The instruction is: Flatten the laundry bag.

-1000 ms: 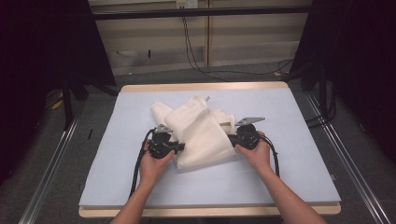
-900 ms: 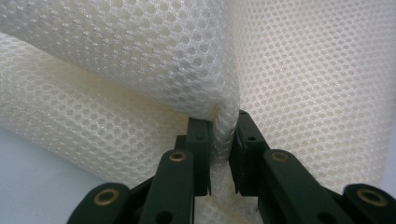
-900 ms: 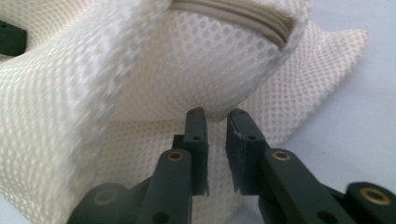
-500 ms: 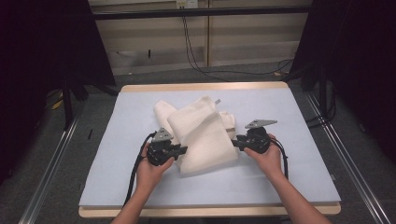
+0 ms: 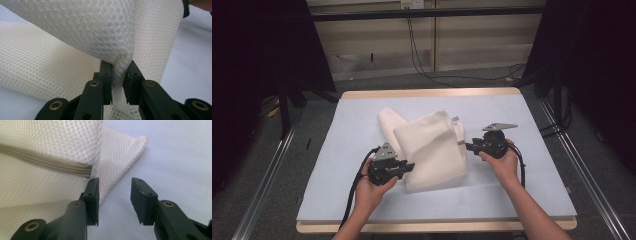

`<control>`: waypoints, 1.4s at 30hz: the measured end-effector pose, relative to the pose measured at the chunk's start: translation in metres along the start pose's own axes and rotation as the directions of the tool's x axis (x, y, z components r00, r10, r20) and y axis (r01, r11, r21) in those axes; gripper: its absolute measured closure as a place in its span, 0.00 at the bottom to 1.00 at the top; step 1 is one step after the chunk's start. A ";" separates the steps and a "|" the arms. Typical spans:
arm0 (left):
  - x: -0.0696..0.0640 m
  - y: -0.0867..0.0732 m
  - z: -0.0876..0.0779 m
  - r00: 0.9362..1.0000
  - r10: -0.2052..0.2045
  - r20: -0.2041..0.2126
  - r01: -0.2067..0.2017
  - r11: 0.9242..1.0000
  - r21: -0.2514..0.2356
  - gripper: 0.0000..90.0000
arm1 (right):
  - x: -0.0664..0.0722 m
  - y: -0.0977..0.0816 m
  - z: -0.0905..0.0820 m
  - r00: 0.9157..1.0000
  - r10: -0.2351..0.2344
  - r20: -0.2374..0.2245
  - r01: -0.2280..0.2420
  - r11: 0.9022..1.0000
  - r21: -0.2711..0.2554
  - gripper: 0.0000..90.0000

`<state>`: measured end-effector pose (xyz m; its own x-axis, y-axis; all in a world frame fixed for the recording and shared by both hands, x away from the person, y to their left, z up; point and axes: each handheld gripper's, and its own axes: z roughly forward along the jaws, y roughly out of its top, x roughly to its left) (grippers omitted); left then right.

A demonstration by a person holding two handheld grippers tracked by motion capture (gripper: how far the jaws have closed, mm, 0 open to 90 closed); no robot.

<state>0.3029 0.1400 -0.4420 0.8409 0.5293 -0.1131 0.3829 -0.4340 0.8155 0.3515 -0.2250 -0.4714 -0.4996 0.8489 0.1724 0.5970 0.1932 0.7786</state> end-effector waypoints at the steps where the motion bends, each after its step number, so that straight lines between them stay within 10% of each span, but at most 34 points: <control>1: 0.000 0.000 -0.001 1.000 0.005 0.004 -0.005 1.000 0.005 0.88 | -0.002 0.001 0.001 1.000 0.014 -0.013 -0.014 1.000 -0.011 0.65; 12: -0.005 -0.009 0.009 0.999 -0.017 0.051 0.015 0.999 0.040 0.88 | 0.016 -0.001 -0.001 0.990 -0.044 -0.133 0.043 0.999 -0.007 0.66; 20: -0.009 -0.013 0.020 0.997 -0.030 0.072 0.024 0.996 0.081 0.88 | 0.026 -0.010 -0.014 0.989 -0.098 -0.108 0.105 0.992 0.064 0.52; 34: -0.010 -0.009 0.029 0.998 -0.064 0.021 0.061 0.990 0.127 0.87 | 0.026 -0.012 -0.061 0.989 -0.029 -0.146 0.029 1.000 0.003 0.30; 42: -0.011 -0.006 0.032 0.997 -0.080 0.011 0.078 0.986 0.144 0.86 | 0.050 -0.006 -0.055 0.968 -0.033 -0.248 0.038 0.999 0.015 0.32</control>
<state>0.3039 0.1137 -0.4643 0.8114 0.5547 -0.1844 0.4986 -0.4920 0.7137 0.2884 -0.2112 -0.4346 -0.6590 0.6938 0.2904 0.5870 0.2330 0.7754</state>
